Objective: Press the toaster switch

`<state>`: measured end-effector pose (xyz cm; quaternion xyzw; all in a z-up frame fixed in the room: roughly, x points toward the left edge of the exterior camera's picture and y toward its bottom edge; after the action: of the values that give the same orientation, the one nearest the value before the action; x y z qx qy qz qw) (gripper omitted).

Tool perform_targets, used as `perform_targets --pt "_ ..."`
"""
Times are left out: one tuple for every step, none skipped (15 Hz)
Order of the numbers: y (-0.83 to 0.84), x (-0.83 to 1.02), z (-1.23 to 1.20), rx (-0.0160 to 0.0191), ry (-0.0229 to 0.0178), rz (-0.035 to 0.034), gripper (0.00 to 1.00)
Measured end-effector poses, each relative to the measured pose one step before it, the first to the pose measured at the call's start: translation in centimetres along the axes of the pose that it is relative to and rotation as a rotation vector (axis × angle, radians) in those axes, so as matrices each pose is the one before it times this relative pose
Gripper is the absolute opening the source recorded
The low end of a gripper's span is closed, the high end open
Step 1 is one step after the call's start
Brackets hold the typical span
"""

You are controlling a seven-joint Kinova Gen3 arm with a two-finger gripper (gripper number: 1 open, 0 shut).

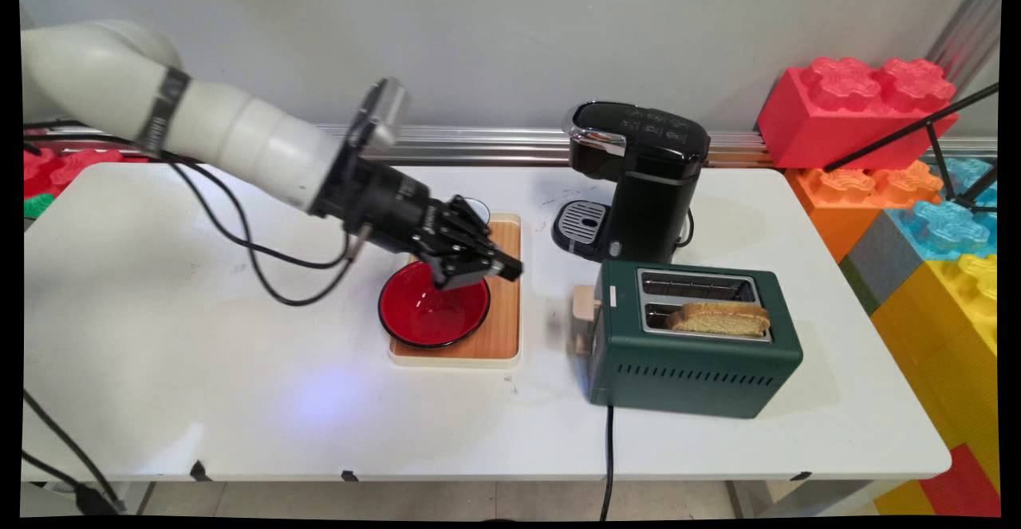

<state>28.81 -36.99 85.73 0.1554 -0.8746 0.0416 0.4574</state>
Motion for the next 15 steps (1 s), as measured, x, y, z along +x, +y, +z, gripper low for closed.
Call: perform_targets --pt "-0.121 0.181 0.879 0.00054 0.00168 0.00227 0.00" --pt "-0.164 0.165 0.932 0.00142 0.00172 0.00295 0.00" --pt "-0.150 0.139 0.726 0.00033 0.00104 0.00311 0.00" --pt "-0.146 0.097 0.734 0.00008 -0.00013 0.00316 0.00" --pt "-0.141 0.058 0.626 -0.00017 -0.00072 0.00259 0.00" --pt "-0.088 0.022 0.479 -0.00095 -0.00092 0.00198 0.00" --pt "-0.077 0.013 0.478 -0.00122 -0.00031 0.00170 0.00" --pt "-0.045 0.008 0.418 -0.00085 0.00108 0.00092 0.00" --pt "-0.038 0.000 0.331 -0.00028 0.00066 0.00080 0.00" --pt "-0.028 0.008 0.214 -0.00009 0.00047 0.00064 0.00" --pt "-0.046 0.016 0.304 -0.00031 0.00137 0.00119 0.00" --pt "-0.070 0.014 0.388 -0.00031 0.00182 0.00211 0.00" --pt "-0.064 -0.009 0.283 -0.00026 0.00123 0.00143 0.00" --pt "-0.074 -0.061 0.306 -0.00055 -0.00050 0.00174 0.00" --pt "-0.071 -0.106 0.281 -0.00071 -0.00164 0.00119 0.00"
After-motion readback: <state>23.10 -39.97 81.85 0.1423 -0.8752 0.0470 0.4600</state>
